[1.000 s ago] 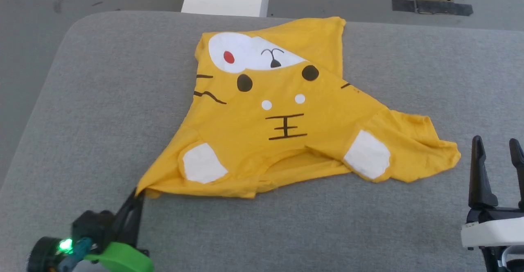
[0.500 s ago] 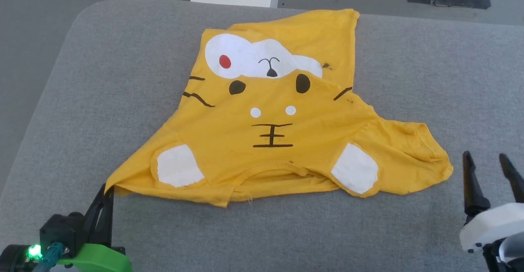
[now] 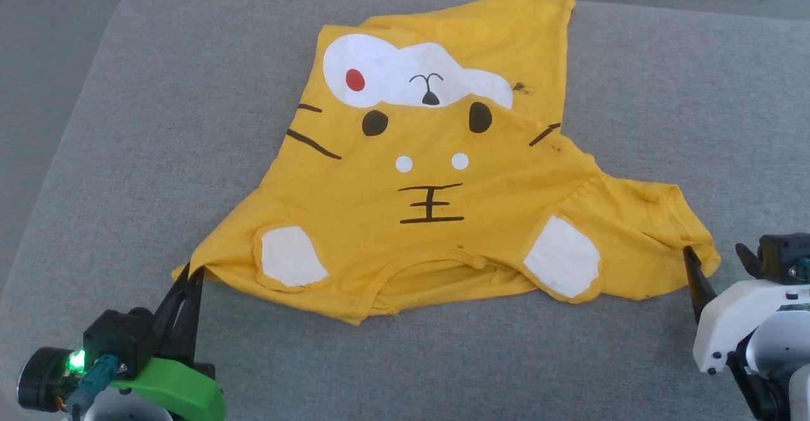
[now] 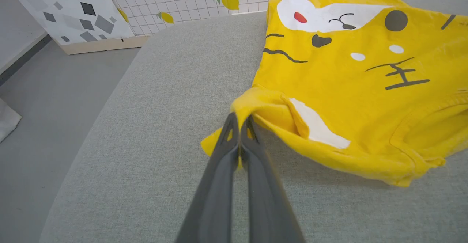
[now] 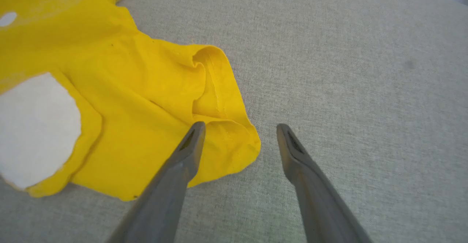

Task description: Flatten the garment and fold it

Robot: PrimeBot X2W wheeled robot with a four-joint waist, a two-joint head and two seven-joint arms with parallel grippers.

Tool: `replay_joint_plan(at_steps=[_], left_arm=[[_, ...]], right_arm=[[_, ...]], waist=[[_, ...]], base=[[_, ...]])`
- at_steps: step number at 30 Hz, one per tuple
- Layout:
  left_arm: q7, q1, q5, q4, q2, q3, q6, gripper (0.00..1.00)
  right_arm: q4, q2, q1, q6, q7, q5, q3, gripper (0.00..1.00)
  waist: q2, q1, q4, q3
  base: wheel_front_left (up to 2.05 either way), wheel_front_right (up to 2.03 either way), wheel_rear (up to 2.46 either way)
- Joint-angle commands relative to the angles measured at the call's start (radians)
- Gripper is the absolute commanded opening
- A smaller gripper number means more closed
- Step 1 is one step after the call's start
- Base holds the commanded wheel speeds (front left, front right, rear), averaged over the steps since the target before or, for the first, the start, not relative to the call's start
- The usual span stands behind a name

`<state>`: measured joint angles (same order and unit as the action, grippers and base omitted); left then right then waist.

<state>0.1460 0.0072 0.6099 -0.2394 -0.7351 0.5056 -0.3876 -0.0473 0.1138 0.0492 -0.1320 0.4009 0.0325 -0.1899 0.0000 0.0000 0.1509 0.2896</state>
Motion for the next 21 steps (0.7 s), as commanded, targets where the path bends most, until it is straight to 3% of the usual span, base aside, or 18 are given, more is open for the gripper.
replay_joint_plan(at_steps=[1, 9, 10, 11, 12, 13, 18, 21], left_arm=[[-0.002, -0.02, -0.007, 0.003, 0.004, 0.003, 0.007, 0.0], [-0.002, -0.035, -0.001, 0.01, 0.012, 0.011, 0.019, 0.0], [-0.001, -0.036, 0.0, 0.012, 0.012, 0.011, 0.02, 0.0], [0.0, -0.037, 0.001, 0.013, 0.013, 0.01, 0.021, 0.0], [0.001, -0.038, 0.003, 0.014, 0.013, 0.01, 0.023, 0.0], [0.002, -0.04, 0.004, 0.016, 0.014, 0.01, 0.025, 0.0], [0.021, -0.049, 0.019, 0.026, 0.027, 0.007, 0.04, 0.0], [0.064, -0.065, 0.039, 0.024, 0.048, -0.02, 0.058, 0.0]], right_arm=[[0.013, 0.011, 0.022, 0.001, 0.007, -0.003, 0.002, 1.0], [0.078, 0.04, 0.033, 0.001, 0.063, 0.061, 0.021, 1.0], [0.084, 0.034, 0.032, 0.001, 0.079, 0.079, 0.018, 0.85], [0.089, 0.029, 0.031, 0.001, 0.095, 0.096, 0.014, 0.39], [0.09, 0.024, 0.033, 0.001, 0.101, 0.106, 0.007, 0.11], [0.088, 0.019, 0.035, 0.001, 0.102, 0.112, -0.002, 0.0], [0.079, -0.005, 0.048, 0.001, 0.051, 0.117, -0.03, 0.0], [0.051, -0.041, 0.086, 0.001, -0.054, 0.144, -0.055, 0.0]], waist=[[0.0, 0.0, 0.007, 0.008], [0.0, 0.0, 0.015, 0.019], [0.0, 0.0, 0.015, 0.02], [0.0, 0.0, 0.015, 0.02], [0.0, 0.0, 0.015, 0.021], [0.0, 0.0, 0.014, 0.022], [0.0, 0.0, 0.008, 0.014], [0.0, 0.0, -0.012, -0.025]], base=[[0.0, 0.0, 0.0], [0.0, 0.0, 0.0], [0.0, 0.0, 0.0], [0.0, 0.0, 0.0], [0.0, 0.0, 0.0], [0.0, 0.0, 0.0], [0.0, 0.0, 0.0], [0.0, 0.0, 0.0]])
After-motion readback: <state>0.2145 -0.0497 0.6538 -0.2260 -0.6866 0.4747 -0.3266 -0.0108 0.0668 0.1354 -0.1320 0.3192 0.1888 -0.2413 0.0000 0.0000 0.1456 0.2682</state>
